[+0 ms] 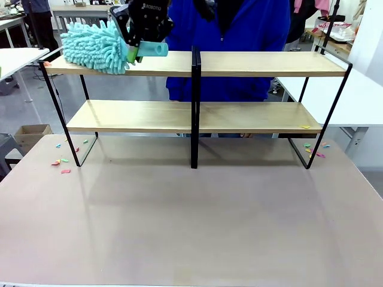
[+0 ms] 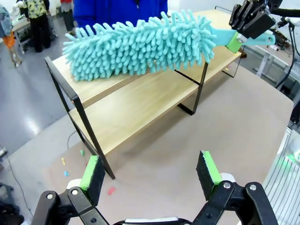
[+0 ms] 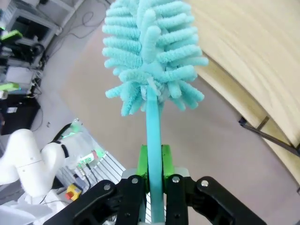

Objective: Clean the shelves.
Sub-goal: Clean another randomly selected level of the Shelf with the Duster.

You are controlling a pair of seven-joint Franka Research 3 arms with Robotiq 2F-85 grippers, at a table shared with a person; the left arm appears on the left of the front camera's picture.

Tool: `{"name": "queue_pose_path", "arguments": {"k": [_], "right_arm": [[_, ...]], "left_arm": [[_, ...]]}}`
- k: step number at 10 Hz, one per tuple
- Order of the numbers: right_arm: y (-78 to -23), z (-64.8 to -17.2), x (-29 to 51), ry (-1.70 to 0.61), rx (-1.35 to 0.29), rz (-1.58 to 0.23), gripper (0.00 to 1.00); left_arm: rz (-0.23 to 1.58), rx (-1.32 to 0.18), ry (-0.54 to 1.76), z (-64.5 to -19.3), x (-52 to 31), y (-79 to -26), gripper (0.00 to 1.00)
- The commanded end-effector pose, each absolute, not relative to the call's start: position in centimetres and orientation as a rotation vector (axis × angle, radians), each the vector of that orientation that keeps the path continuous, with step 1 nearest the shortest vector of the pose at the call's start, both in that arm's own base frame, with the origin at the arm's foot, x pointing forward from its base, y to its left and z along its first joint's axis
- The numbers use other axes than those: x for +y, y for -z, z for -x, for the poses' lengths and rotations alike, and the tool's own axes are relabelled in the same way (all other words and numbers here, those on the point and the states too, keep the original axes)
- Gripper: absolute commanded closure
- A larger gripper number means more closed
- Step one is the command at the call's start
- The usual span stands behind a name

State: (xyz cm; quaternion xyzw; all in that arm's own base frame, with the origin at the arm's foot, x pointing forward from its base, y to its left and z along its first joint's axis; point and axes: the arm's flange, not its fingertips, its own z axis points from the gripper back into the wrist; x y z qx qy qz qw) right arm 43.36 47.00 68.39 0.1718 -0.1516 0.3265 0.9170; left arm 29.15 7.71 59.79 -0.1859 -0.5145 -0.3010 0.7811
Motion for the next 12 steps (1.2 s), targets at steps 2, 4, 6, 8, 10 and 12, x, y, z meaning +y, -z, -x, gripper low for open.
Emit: {"name": "queue_pose_path", "arguments": {"k": [2,4,6,8,10,12], "right_arm": [[-68.8,-43.1,51.0,-0.778,-0.331,-0.444,0.88],[-68.7,-42.8,51.3,-0.818,-0.318,-0.44,0.88],[-68.9,-43.0,48.5,-0.8,-0.314,-0.409,0.88],[-69.2,-42.2,47.0,-0.861,-0.269,-0.366,0.88],[-69.3,-40.6,47.2,-0.955,-0.223,-0.411,0.88],[-68.7,-40.1,47.5,-0.976,-0.204,-0.45,0.88]], "left_arm": [[0.409,-1.119,0.66,-29.2,7.8,-59.7,0.0],[0.409,-1.119,0.66,-29.2,7.8,-59.7,0.0],[0.409,-1.119,0.66,-29.2,7.8,-59.7,0.0],[0.409,-1.119,0.66,-29.2,7.8,-59.7,0.0],[0.409,-1.119,0.66,-29.2,7.8,-59.7,0.0],[0.409,-1.119,0.66,-29.2,7.8,-59.7,0.0]]}}
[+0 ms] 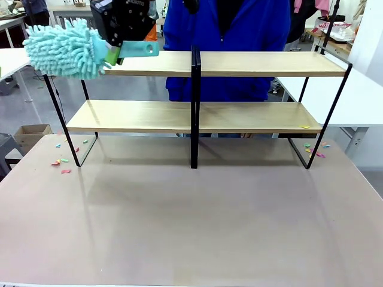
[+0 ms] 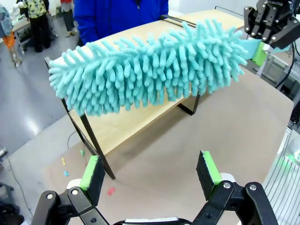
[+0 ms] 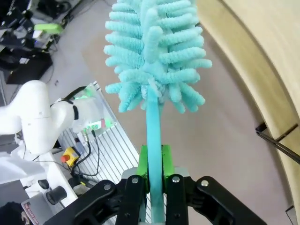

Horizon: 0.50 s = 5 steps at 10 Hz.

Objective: Clean the shelves.
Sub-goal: Clean another randomly selected level of the Shelf with the Duster.

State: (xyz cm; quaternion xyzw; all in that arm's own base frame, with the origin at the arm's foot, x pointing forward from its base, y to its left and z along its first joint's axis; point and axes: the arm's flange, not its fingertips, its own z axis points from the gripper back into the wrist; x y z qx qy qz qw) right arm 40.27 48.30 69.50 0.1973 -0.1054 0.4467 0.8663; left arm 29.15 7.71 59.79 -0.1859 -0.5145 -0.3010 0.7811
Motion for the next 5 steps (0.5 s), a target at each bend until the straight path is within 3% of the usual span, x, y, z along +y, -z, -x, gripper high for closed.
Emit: {"name": "queue_pose_path", "arguments": {"k": [1,5], "right_arm": [[-68.6,-40.4,46.7,-0.951,-0.195,-0.478,0.88],[-71.1,-40.5,36.9,-0.747,-0.228,-0.445,0.88]], "left_arm": [[0.409,-1.119,0.66,-29.2,7.8,-59.7,0.0],[0.409,-1.119,0.66,-29.2,7.8,-59.7,0.0]]}}
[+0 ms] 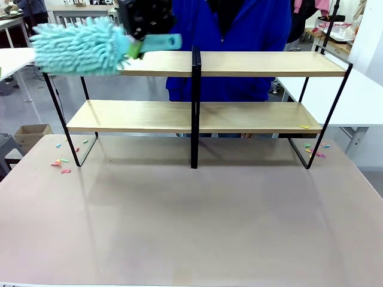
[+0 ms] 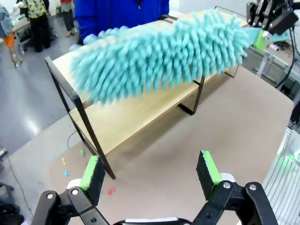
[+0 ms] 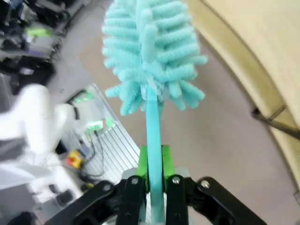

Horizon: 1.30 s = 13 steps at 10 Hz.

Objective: Clean the shelves.
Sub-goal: Clean another randomly selected level of the Shelf with the Duster.

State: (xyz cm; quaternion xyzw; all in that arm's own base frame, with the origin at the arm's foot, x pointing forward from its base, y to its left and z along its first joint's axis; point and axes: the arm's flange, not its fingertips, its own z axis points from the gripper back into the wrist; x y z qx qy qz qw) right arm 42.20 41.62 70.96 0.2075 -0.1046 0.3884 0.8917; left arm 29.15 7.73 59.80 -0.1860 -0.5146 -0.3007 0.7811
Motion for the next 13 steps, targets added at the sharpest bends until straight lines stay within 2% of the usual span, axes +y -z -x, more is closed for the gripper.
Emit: {"name": "queue_pose_path", "arguments": {"k": [1,3,5,8,11,12,13], "right_arm": [[-72.5,-39.8,32.4,-0.672,-0.25,-0.457,0.88],[-77.2,-38.3,21.3,-0.463,-0.397,-0.566,0.88],[-81.3,-36.1,11.1,-0.43,-0.439,-0.685,0.88],[-79.3,-31.5,2.1,-0.397,-0.326,-0.761,0.88],[-74.8,-19.5,-4.5,-0.327,-0.313,-0.907,0.88],[-73.6,-16.9,-4.6,-0.174,-0.402,-0.866,0.88],[-76.5,-23.6,-3.5,-0.352,-0.271,-0.832,0.88]], "left_arm": [[0.409,-1.119,0.66,-29.2,7.8,-59.7,0.0],[0.409,-1.119,0.66,-29.2,7.8,-59.7,0.0],[0.409,-1.119,0.66,-29.2,7.8,-59.7,0.0],[0.409,-1.119,0.66,-29.2,7.8,-59.7,0.0],[0.409,-1.119,0.66,-29.2,7.8,-59.7,0.0],[0.409,-1.119,0.66,-29.2,7.8,-59.7,0.0],[0.409,-1.119,0.66,-29.2,7.8,-59.7,0.0]]}}
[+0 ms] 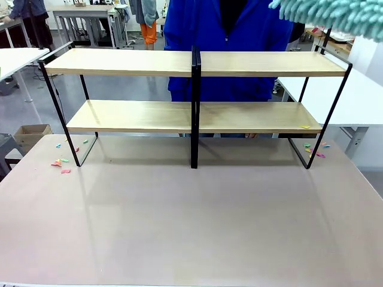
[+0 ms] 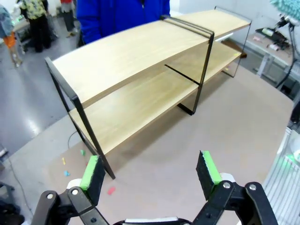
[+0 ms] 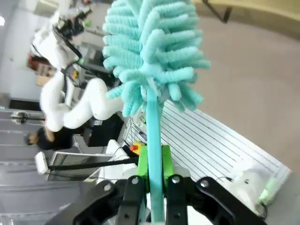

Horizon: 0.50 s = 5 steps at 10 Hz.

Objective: Clean the shelves.
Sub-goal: Clean another randomly selected level of the Shelf with the Duster.

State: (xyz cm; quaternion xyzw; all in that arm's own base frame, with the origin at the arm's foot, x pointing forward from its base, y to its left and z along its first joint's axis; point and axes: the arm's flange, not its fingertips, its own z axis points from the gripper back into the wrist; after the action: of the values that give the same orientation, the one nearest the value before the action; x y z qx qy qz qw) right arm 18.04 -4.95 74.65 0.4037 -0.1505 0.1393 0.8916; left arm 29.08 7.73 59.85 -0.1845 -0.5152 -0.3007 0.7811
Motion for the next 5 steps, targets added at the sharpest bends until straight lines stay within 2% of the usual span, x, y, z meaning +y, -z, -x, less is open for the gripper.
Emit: {"name": "queue_pose_path", "arguments": {"k": [1,5], "right_arm": [[-76.51,-23.62,-3.52,-0.352,-0.271,-0.832,0.88],[-76.51,-23.62,-3.52,-0.352,-0.271,-0.832,0.88]], "left_arm": [[0.409,-1.119,0.66,-29.21,7.79,-59.69,0.0],[0.409,-1.119,0.66,-29.21,7.79,-59.69,0.0]]}}
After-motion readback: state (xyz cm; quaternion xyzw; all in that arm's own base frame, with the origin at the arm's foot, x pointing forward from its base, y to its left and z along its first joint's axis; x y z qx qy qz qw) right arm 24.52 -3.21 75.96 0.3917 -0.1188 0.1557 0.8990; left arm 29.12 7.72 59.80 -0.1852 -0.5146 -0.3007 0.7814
